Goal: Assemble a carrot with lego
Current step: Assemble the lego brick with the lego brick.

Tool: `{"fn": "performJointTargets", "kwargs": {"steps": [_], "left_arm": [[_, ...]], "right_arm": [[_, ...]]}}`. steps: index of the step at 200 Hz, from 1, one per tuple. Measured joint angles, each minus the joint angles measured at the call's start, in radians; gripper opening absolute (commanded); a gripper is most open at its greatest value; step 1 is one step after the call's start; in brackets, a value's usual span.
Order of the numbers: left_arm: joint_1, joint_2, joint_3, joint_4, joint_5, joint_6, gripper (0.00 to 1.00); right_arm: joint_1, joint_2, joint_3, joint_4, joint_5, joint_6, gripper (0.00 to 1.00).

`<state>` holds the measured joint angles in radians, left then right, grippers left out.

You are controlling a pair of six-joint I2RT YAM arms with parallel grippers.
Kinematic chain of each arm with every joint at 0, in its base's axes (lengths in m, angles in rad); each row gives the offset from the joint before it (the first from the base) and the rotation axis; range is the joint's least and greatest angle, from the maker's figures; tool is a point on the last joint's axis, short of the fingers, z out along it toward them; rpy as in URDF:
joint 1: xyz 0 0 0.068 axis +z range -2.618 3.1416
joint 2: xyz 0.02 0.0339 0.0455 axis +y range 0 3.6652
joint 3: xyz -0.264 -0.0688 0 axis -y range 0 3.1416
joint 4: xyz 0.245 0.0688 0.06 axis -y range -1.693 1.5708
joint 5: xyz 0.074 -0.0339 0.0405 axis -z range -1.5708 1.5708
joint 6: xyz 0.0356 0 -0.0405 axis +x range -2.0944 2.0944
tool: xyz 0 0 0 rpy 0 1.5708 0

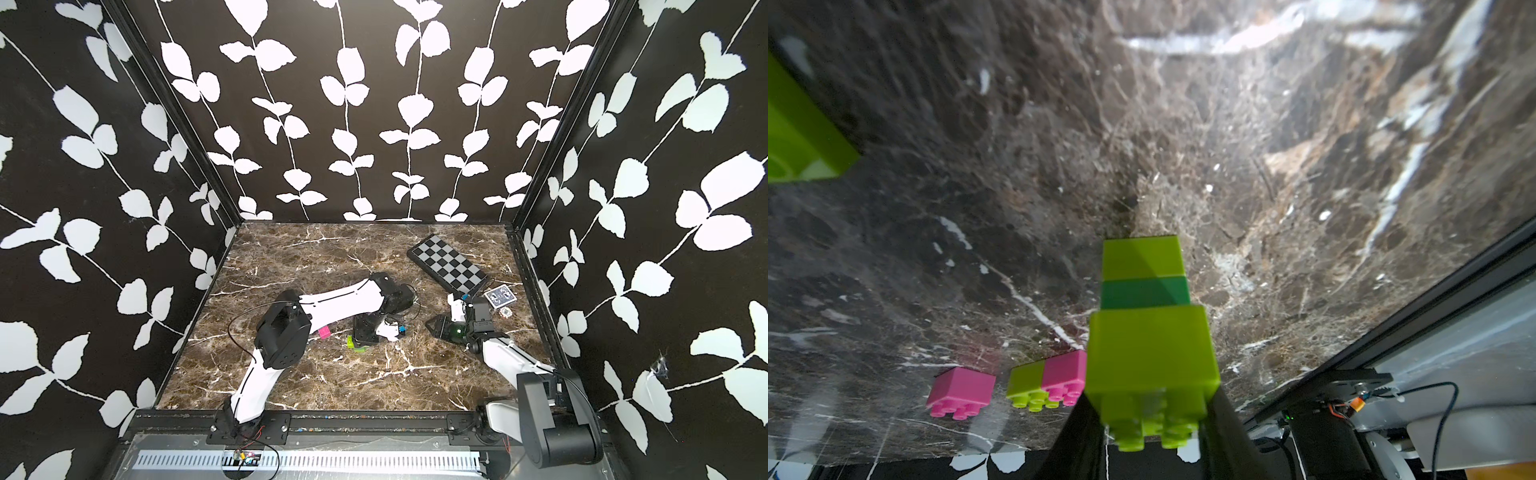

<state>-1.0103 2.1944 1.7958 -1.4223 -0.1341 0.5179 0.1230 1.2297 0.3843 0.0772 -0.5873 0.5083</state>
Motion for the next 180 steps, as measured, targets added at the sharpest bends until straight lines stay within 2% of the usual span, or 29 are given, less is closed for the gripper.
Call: {"fn": "performJointTargets", "kwargs": {"steps": [27, 53, 80, 92, 143, 180], "left_arm": [[0.006, -0.003, 0.019, -0.001, 0.010, 0.006, 0.00], [0.025, -0.001, 0.045, 0.009, 0.049, 0.014, 0.23], [0.039, -0.001, 0.069, 0.066, 0.085, 0.036, 0.57], [0.041, -0.001, 0.072, 0.103, 0.104, 0.036, 0.65], [0.073, -0.034, 0.085, 0.188, 0.215, 0.055, 0.69], [0.173, -0.089, 0.102, 0.267, 0.293, 0.045, 0.61]], "right_arm": [[0.000, 0.000, 0.000, -0.001, 0.000, 0.000, 0.51], [0.000, -0.022, 0.000, -0.021, 0.009, -0.001, 0.52], [0.000, -0.074, 0.001, -0.047, 0.030, -0.005, 0.52], [0.000, -0.085, 0.002, -0.051, 0.034, -0.005, 0.52], [0.000, -0.099, 0.002, -0.055, 0.044, -0.004, 0.52], [0.000, -0.101, 0.002, -0.058, 0.054, -0.005, 0.52]]}}
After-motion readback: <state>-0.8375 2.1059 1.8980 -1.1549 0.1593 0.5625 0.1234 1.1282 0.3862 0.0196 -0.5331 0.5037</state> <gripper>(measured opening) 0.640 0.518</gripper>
